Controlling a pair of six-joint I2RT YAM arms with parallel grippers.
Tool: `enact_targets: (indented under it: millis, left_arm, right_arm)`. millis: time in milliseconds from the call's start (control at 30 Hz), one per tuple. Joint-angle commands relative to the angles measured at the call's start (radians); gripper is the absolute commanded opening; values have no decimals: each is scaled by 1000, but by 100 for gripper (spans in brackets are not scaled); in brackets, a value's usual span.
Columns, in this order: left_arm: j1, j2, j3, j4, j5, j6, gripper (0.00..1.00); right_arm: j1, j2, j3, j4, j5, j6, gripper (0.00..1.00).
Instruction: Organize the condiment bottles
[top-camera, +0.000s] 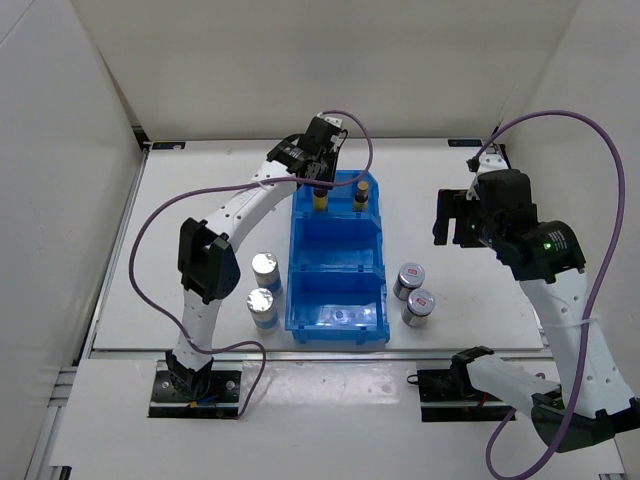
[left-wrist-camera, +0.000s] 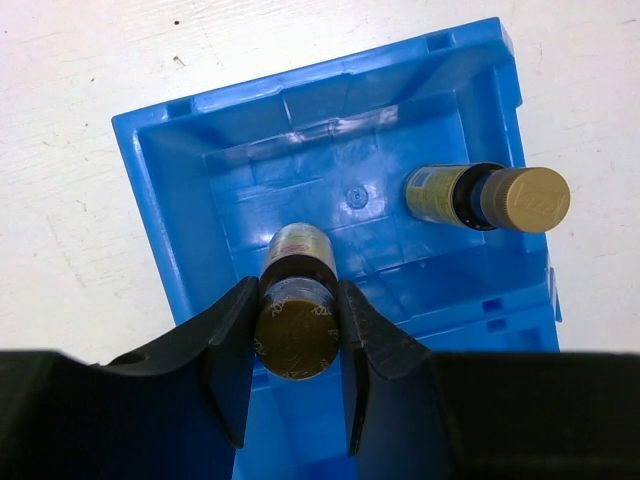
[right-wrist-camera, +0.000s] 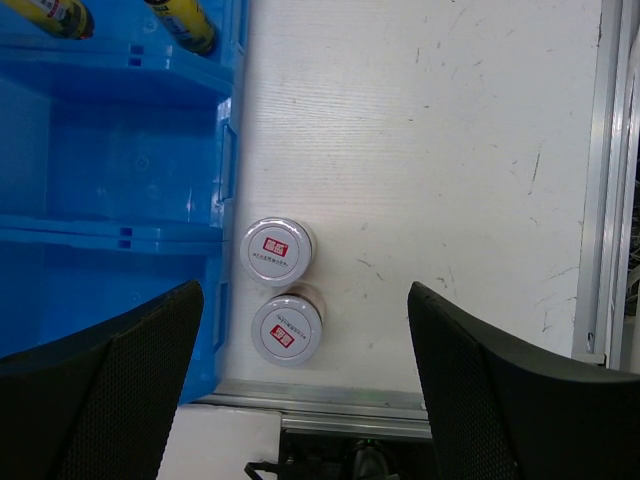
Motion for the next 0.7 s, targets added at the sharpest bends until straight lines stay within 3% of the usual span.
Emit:
enact_targets:
  millis: [0, 467, 667]
  left_arm:
    - [-5, -16, 55, 49, -31, -18, 11]
    - [14, 13, -40, 97, -30, -69, 11]
    - [37, 13, -78, 115, 2, -101, 16]
  right_arm:
    - [-2, -12, 0, 37, 1, -4, 86]
    - [-2, -22, -9, 37, 1, -4, 89]
    - [-2, -22, -9, 37, 10, -4, 89]
